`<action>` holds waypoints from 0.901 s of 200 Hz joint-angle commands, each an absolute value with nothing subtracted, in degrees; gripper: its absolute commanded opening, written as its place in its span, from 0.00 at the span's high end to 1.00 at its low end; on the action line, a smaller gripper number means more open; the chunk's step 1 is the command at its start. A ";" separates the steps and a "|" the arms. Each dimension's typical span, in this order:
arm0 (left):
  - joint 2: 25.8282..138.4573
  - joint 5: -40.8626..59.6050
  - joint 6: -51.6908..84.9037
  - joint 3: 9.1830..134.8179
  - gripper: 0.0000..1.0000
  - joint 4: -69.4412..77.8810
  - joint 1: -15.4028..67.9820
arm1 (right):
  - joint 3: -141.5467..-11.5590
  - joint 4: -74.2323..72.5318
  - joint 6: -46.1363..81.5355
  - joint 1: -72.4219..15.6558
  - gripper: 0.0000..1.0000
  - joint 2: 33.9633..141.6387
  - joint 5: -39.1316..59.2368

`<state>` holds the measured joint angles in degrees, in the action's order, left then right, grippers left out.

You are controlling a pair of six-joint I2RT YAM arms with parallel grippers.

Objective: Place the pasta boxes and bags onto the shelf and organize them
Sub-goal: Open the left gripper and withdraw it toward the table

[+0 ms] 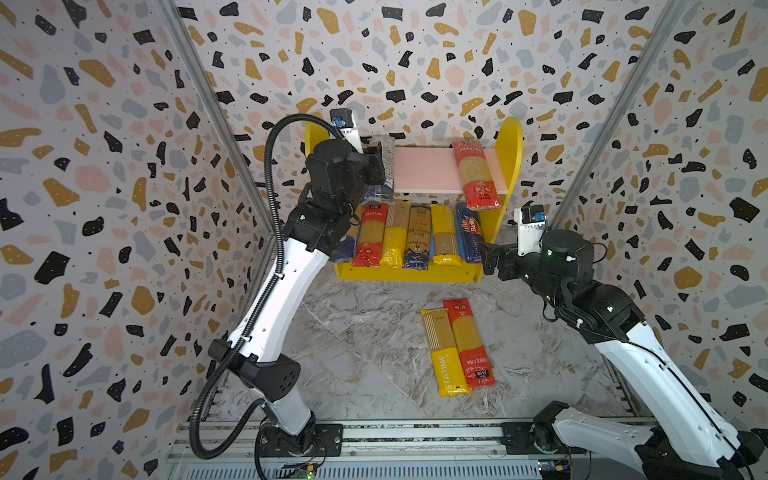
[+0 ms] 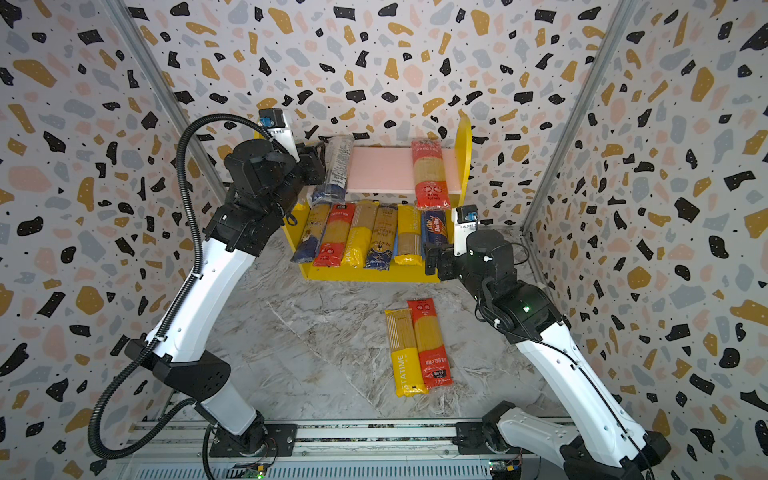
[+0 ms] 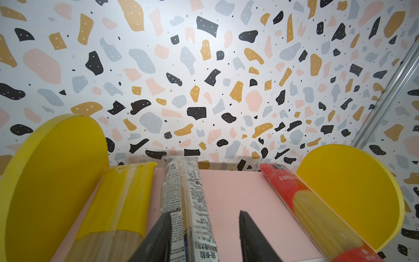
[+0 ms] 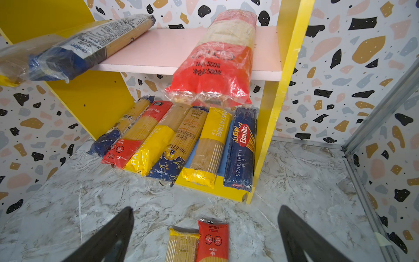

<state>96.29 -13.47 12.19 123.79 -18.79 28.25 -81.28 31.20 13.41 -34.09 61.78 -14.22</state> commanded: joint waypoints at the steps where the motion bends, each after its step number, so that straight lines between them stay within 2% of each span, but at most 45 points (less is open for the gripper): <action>1: 93.55 -9.67 15.22 120.19 0.47 -16.91 28.61 | -80.96 29.77 13.84 -33.87 0.01 59.80 -12.93; 43: 79.51 -17.32 19.04 100.16 0.30 -12.54 36.72 | -78.19 33.22 16.17 -33.85 0.01 57.79 -12.07; 61: 73.07 -21.22 21.38 89.54 0.27 -11.45 41.28 | -74.53 34.43 17.73 -33.84 0.01 55.36 -12.13; 118: 57.66 -31.68 32.01 58.84 0.27 -12.15 53.85 | -60.16 38.44 26.21 -34.44 0.01 47.89 -12.25; 146: 52.72 -32.87 35.77 50.25 0.28 -13.51 56.73 | -52.08 38.52 32.09 -35.86 0.01 46.68 -12.46; 180: 48.51 -31.16 39.50 40.89 0.30 -11.38 59.13 | -45.29 36.60 39.52 -43.14 0.01 46.05 -16.12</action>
